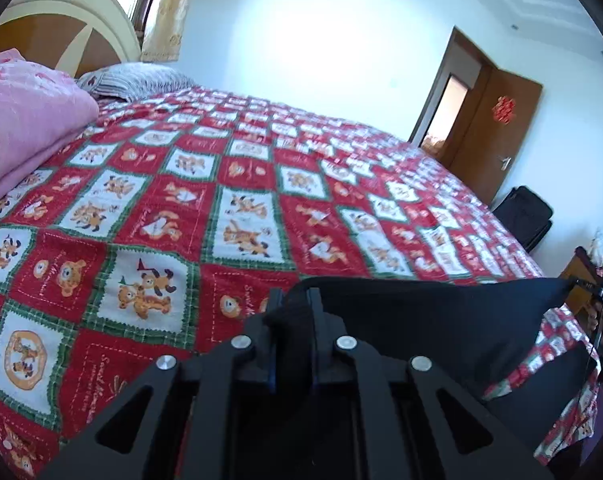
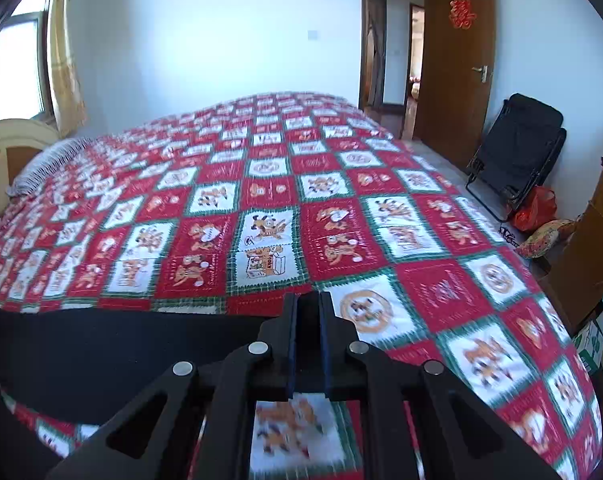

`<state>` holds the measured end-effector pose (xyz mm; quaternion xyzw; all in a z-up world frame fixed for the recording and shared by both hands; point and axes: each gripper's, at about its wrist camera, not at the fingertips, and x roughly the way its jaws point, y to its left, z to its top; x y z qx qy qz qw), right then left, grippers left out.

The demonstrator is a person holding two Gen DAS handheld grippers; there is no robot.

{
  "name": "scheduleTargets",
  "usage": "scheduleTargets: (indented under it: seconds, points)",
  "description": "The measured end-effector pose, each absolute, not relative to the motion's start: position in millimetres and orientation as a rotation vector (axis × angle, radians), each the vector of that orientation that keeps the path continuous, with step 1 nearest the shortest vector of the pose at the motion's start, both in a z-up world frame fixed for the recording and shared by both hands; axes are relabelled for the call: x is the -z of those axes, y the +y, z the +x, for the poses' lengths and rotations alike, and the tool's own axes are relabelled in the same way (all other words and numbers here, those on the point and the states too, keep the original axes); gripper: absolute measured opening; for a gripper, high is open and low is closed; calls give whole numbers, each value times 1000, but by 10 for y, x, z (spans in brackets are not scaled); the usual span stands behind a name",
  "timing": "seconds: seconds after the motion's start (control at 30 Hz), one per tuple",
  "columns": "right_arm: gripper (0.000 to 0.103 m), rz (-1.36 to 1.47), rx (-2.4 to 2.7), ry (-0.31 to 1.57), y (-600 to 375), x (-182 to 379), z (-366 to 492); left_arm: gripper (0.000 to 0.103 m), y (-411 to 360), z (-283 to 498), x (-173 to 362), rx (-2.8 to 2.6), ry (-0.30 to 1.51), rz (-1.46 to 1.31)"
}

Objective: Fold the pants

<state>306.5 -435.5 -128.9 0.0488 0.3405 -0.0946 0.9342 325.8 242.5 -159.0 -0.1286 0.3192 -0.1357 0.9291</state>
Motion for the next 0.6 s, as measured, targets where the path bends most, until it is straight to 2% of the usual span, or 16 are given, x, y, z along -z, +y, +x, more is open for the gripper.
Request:
scheduleTargets:
  seconds: [0.17, 0.6]
  points:
    - [9, 137, 204, 658, -4458, 1266, 2525, 11, 2568, 2966, 1567, 351, 571, -336]
    - [9, 205, 225, 675, -4548, 1584, 1368, 11, 2743, 2200, 1897, 449, 527, -396]
